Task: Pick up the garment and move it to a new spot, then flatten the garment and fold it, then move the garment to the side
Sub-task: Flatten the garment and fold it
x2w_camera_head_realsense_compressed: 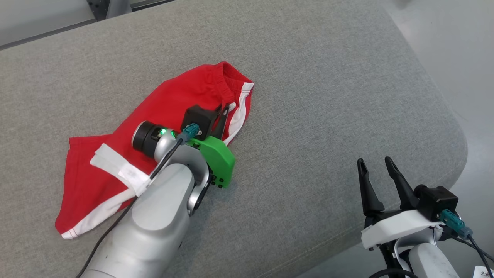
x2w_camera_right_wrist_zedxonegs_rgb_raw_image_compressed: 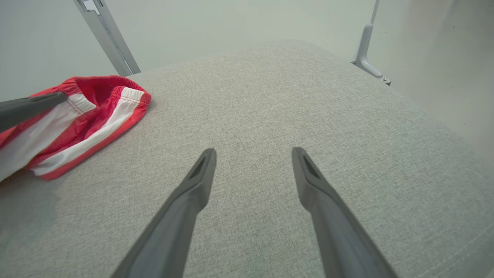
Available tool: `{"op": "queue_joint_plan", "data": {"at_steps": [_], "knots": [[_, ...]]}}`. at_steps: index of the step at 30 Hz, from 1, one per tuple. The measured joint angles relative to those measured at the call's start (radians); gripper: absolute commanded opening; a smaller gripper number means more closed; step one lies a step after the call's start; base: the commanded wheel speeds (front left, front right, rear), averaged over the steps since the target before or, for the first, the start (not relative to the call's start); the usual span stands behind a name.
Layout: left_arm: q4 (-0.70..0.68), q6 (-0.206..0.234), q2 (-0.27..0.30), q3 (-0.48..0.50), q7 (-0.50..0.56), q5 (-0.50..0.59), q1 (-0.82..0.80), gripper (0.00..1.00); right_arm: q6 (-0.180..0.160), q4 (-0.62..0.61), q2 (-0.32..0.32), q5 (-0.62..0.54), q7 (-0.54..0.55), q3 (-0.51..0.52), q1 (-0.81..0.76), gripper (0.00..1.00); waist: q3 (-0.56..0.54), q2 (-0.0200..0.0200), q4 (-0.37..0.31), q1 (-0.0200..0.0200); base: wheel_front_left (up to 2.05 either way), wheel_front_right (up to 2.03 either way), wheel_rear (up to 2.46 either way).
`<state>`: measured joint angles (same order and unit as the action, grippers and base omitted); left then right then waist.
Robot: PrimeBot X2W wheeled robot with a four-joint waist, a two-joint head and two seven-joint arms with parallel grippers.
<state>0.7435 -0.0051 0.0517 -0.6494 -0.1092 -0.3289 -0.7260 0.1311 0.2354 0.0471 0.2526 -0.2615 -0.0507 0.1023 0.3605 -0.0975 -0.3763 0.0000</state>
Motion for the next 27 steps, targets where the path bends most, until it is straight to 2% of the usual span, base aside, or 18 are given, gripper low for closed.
{"op": "queue_joint_plan", "data": {"at_steps": [7, 13, 17, 21, 23, 27], "knots": [[-0.196, -0.063, -0.001, -0.062, 0.168, -0.194, 0.028, 0.0, 0.0, 0.004, 0.0, -0.011, 0.0, 0.01, -0.015, 1.0, -0.015, 0.0, 0.009, 0.0, 0.0, 0.0, 0.0], [-0.38, -0.094, -0.002, -0.1, 0.371, -0.327, 0.086, 0.0, 0.0, 0.005, 0.0, -0.016, 0.0, 0.016, -0.016, 1.0, -0.016, 0.0, 0.017, 0.0, 0.0, 0.0, 0.0], [-0.445, -0.109, 0.009, -0.133, 0.495, -0.419, 0.139, 0.0, 0.0, 0.004, 0.0, -0.015, 0.0, 0.013, -0.015, 1.0, -0.005, 0.0, 0.018, 0.0, 0.0, 0.0, 0.0], [-0.44, -0.091, 0.054, -0.135, 0.494, -0.382, 0.13, 0.0, 0.0, 0.004, 0.0, -0.011, 0.0, 0.012, -0.012, 1.0, 0.008, 0.0, 0.017, 0.0, 0.0, 0.0, 0.0], [-0.413, -0.065, 0.083, -0.138, 0.452, -0.306, 0.096, 0.0, 0.0, 0.003, 0.0, -0.011, 0.0, 0.011, -0.008, 1.0, 0.019, 0.0, 0.017, 0.0, 0.0, 0.0, 0.0], [-0.342, -0.052, 0.079, -0.138, 0.397, -0.273, 0.059, 0.0, 0.0, 0.003, 0.0, -0.009, 0.0, 0.012, -0.002, 1.0, 0.039, 0.0, 0.015, 0.0, 0.0, 0.0, 0.0]]}}
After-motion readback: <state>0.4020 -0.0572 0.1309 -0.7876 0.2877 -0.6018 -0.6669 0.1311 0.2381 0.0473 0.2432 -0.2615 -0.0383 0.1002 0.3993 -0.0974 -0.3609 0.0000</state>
